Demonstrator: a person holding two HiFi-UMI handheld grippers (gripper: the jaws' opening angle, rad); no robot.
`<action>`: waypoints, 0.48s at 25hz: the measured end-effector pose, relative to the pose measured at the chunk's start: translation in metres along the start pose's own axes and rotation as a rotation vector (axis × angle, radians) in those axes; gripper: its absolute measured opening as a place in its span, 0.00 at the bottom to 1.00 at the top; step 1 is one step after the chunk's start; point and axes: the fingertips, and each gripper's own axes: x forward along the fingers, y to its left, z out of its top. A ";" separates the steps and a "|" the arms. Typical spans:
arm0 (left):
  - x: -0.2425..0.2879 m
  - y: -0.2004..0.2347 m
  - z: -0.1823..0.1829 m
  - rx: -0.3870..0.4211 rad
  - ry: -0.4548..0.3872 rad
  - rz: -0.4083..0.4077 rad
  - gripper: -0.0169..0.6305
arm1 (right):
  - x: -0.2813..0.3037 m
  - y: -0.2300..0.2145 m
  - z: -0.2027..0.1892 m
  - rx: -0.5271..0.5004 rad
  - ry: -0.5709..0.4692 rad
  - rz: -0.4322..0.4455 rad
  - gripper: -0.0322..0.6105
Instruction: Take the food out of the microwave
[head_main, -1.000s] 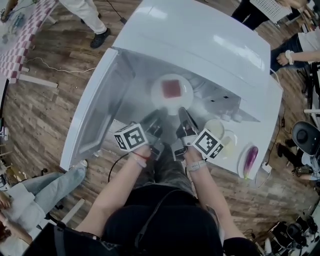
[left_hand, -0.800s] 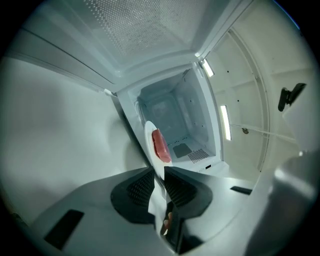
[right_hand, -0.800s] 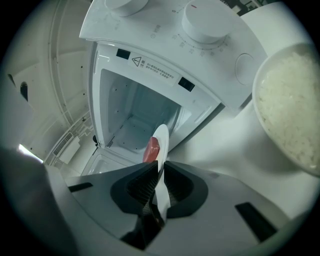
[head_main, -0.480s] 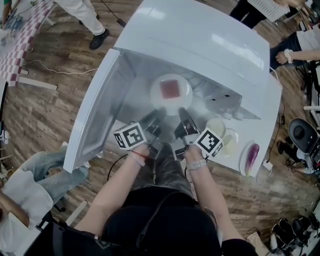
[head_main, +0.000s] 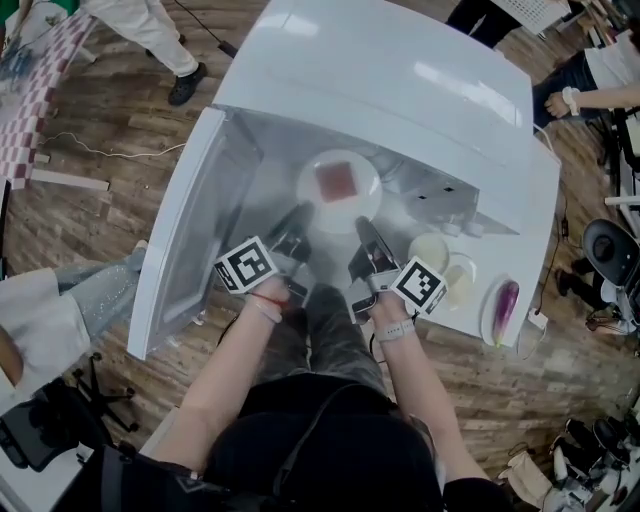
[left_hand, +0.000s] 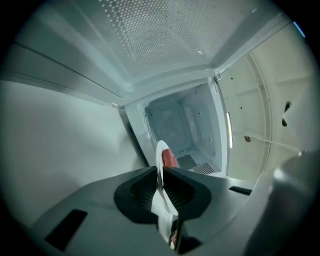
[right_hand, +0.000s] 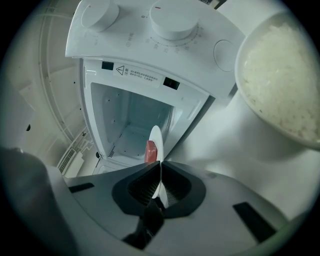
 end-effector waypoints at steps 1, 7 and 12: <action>0.000 0.000 0.000 -0.004 -0.001 0.001 0.09 | 0.000 0.000 0.000 -0.003 0.000 0.001 0.10; 0.000 0.000 -0.003 -0.005 0.003 -0.002 0.09 | -0.001 0.003 0.003 -0.034 0.004 0.016 0.10; -0.004 0.000 -0.007 -0.008 0.001 -0.004 0.09 | -0.006 0.003 -0.001 -0.035 0.002 0.017 0.10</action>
